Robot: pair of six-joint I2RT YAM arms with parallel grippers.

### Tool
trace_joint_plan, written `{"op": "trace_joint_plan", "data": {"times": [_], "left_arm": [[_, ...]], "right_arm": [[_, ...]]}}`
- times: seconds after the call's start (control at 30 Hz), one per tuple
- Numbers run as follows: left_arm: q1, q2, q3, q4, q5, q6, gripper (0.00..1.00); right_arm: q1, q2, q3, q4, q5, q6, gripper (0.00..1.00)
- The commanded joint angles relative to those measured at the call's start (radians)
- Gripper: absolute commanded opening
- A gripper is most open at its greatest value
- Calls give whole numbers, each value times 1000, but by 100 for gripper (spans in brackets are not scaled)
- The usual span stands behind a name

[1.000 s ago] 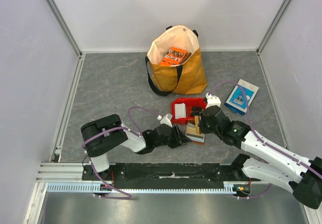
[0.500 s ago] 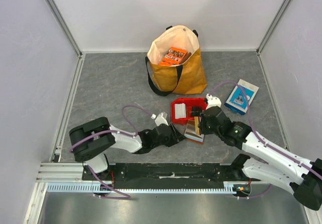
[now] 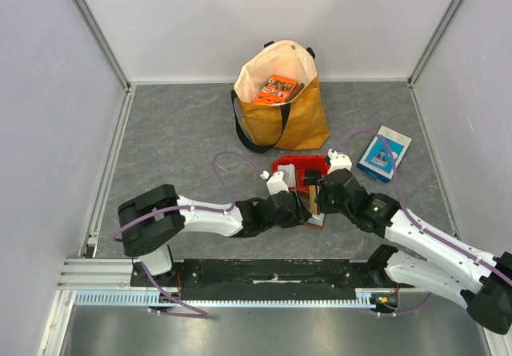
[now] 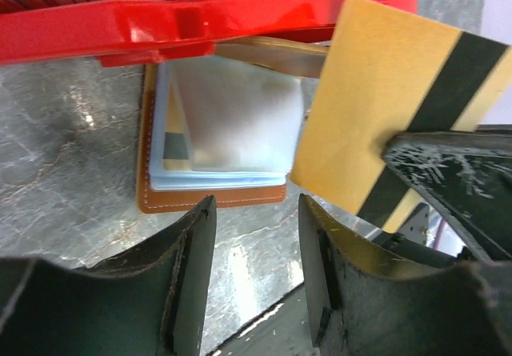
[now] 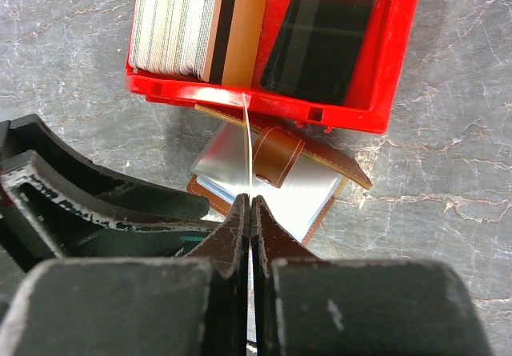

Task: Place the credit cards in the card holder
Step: Open the card holder at the center of the board.

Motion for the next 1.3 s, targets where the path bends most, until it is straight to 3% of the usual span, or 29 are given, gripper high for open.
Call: {"op": "trace_joint_plan", "data": {"times": [0.0,0.33,0.73,1.0,1.27], "left_arm": [[-4,21,5,-22,-57,28,52],[5,35,-47,59,-121,-89,55],[17,56,-148,311,-118,-186,55],[20,72,-135,322,-118,-202,50],[29,56,-132,309,-133,-212,52]], "right_arm": [[-8,-11,19,-17,2,-13,0],[-9,-17,19,-14,-2,-12,0],[-11,-22,20,-19,-10,-10,0],[-12,-21,17,-19,-13,-9,0],[-11,-17,25,-23,-7,-12,0]]}}
